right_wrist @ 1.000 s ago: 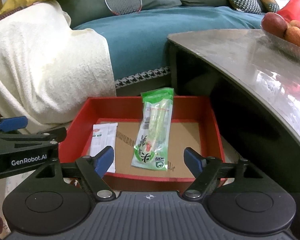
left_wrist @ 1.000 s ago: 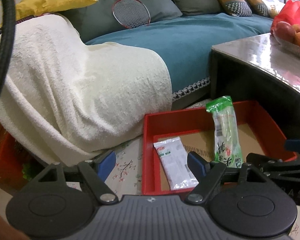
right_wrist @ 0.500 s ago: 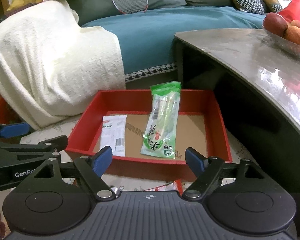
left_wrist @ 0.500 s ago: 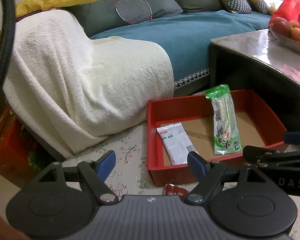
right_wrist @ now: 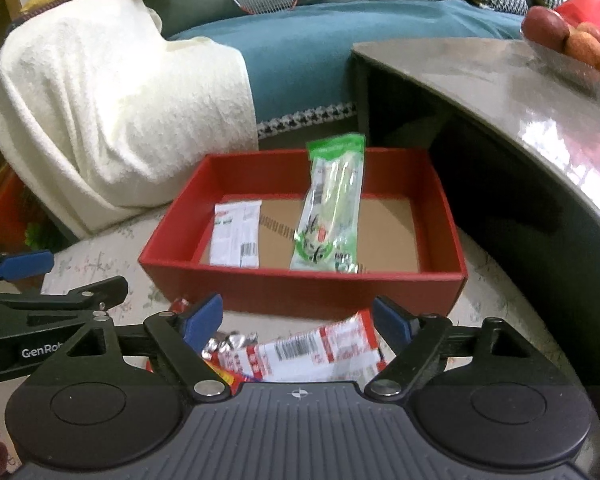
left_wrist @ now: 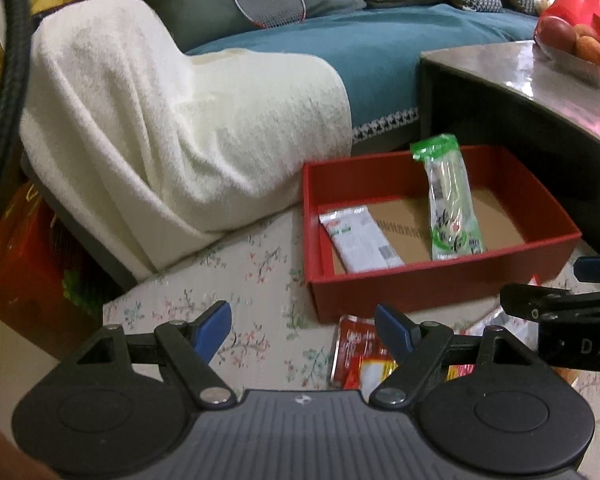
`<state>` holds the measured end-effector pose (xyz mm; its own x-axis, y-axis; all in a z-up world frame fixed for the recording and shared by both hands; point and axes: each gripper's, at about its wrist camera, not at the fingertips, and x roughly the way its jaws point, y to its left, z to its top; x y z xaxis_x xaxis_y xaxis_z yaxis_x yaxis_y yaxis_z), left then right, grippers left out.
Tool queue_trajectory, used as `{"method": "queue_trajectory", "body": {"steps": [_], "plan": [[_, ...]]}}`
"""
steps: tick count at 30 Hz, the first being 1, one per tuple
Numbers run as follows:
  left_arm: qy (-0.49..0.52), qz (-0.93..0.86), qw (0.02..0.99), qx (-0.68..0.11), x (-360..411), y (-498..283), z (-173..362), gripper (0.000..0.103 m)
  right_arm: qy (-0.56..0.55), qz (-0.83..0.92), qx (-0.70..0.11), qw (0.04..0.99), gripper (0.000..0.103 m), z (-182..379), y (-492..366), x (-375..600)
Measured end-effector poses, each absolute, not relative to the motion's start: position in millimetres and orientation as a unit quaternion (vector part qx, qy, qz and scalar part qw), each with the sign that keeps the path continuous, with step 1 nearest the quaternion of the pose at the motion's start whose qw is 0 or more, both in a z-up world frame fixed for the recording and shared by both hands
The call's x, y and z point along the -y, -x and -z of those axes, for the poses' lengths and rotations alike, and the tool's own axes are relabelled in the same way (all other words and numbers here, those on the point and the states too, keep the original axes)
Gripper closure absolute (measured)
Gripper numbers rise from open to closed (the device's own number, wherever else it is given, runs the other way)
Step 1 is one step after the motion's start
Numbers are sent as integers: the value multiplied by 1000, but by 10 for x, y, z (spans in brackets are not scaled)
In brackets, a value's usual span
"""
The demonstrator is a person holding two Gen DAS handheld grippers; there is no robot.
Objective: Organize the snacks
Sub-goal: 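Withdraw both grippers from the tray back toward the snack pile, then grasp the yellow smiley-face jelly snack with the right gripper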
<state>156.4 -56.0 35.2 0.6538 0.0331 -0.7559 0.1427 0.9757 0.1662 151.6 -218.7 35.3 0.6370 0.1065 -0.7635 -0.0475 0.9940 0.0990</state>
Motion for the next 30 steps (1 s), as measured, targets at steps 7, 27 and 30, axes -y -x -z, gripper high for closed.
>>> {"method": "queue_trajectory", "body": {"steps": [7, 27, 30], "plan": [[-102, 38, 889, -445, 449, -1394, -214, 30, -27, -52, -443, 894, 16, -251, -1370, 2093], [-161, 98, 853, -486, 693, -848, 89, 30, -30, -55, -470, 880, 15, -139, -998, 2128], [-161, 96, 851, -491, 642, -807, 101, 30, -27, -59, -475, 878, 14, -127, -956, 2133]]}}
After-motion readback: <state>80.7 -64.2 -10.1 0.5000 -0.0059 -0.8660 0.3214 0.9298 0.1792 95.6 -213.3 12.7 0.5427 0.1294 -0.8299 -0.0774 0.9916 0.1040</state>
